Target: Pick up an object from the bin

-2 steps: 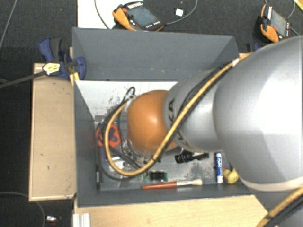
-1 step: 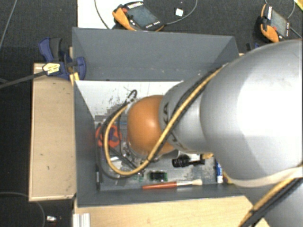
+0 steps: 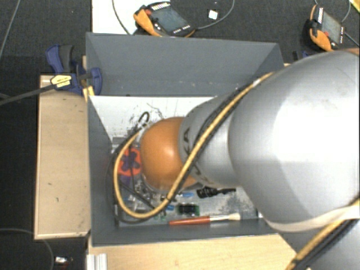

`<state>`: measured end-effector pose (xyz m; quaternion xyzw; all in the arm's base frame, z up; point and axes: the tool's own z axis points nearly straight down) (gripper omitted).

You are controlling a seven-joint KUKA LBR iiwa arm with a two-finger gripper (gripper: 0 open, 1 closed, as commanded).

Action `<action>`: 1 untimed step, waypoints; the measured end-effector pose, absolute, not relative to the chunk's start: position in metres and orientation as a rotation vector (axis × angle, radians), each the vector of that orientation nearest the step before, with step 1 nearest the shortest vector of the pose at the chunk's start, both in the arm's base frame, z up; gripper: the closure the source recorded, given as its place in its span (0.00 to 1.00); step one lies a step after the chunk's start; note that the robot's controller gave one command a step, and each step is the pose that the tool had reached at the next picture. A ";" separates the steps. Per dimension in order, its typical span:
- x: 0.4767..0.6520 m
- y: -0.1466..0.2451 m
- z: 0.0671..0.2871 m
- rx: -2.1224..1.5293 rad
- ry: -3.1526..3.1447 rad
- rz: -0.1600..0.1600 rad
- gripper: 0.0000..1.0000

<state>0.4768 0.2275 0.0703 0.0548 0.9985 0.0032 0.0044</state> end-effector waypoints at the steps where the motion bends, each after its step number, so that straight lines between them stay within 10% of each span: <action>1: 0.477 0.227 0.070 0.177 3.128 0.010 1.00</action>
Offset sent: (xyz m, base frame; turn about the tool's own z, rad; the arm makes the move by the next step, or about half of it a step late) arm 0.0000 -0.0003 0.0606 0.0030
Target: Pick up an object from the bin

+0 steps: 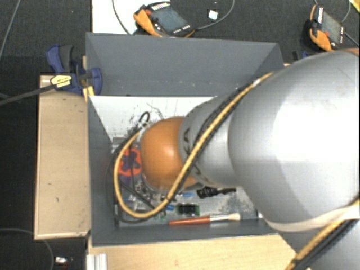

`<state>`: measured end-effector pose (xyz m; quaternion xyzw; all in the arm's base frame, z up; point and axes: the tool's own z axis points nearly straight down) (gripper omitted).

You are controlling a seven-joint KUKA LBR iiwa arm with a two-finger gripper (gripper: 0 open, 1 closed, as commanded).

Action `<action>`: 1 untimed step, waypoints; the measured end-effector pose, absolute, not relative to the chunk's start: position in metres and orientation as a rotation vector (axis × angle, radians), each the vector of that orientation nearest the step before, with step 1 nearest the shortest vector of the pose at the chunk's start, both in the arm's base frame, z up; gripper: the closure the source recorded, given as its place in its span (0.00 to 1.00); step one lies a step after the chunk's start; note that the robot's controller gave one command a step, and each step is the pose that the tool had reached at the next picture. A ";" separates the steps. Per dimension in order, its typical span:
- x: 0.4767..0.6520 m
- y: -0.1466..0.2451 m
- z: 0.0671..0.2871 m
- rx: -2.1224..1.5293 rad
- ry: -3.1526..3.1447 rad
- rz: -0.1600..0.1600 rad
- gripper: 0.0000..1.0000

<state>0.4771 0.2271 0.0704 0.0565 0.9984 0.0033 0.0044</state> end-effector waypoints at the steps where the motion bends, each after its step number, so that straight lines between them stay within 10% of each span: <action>1: 0.478 0.227 0.132 0.186 3.125 0.013 1.00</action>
Offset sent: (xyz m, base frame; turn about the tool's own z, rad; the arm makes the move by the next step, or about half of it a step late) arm -0.0026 -0.0012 0.0196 0.0021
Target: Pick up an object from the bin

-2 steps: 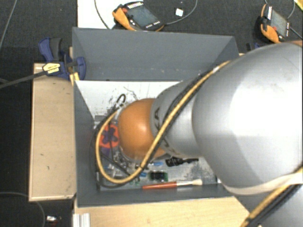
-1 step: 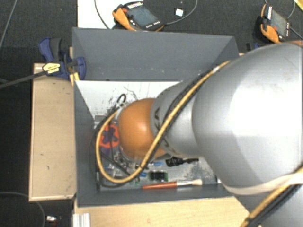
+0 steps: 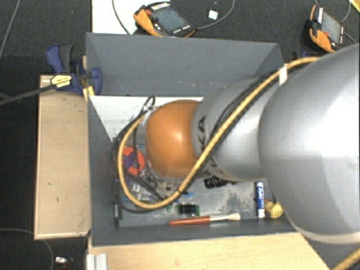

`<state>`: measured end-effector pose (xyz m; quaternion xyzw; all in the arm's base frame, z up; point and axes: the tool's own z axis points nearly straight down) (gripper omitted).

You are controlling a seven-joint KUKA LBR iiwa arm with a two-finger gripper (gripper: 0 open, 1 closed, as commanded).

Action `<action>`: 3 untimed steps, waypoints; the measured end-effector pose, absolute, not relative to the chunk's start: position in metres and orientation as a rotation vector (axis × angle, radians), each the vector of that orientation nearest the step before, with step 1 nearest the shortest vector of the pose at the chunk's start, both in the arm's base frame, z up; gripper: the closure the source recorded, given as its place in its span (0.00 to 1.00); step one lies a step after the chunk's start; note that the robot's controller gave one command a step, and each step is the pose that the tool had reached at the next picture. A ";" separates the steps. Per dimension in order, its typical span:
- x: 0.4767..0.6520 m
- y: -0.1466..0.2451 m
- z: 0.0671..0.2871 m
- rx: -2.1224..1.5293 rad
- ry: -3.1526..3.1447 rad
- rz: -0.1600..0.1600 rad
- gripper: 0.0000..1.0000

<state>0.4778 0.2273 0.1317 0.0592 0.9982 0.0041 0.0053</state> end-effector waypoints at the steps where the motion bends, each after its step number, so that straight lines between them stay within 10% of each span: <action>1: 0.478 0.227 0.114 0.188 3.126 0.011 1.00; 3: 0.478 0.227 0.142 0.194 3.124 0.014 1.00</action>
Offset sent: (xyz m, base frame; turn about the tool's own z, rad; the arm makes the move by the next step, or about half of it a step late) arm 0.0003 0.0002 0.0259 0.0008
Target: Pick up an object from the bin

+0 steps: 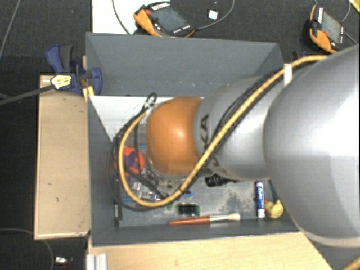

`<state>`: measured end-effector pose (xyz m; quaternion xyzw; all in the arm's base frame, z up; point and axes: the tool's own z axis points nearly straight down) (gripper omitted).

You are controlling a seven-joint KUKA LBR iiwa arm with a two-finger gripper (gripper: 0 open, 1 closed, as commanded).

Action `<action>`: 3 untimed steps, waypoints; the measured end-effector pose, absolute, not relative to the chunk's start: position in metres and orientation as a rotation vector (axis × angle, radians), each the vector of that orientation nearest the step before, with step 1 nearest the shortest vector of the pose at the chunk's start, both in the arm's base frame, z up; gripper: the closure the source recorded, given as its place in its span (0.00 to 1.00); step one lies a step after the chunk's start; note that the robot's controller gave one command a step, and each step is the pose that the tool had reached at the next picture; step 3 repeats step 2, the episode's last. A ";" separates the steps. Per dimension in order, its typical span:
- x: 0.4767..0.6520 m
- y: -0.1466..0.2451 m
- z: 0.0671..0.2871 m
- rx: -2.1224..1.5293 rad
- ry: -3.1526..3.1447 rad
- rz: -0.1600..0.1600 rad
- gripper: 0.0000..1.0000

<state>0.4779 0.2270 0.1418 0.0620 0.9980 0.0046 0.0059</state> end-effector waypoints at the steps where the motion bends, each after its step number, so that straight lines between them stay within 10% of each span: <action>1: 0.478 0.227 0.141 0.198 3.125 0.014 1.00; 3: 0.476 0.226 0.159 0.200 3.131 0.009 1.00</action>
Offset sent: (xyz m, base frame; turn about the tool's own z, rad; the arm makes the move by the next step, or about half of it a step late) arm -0.0002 -0.0002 0.0510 0.0015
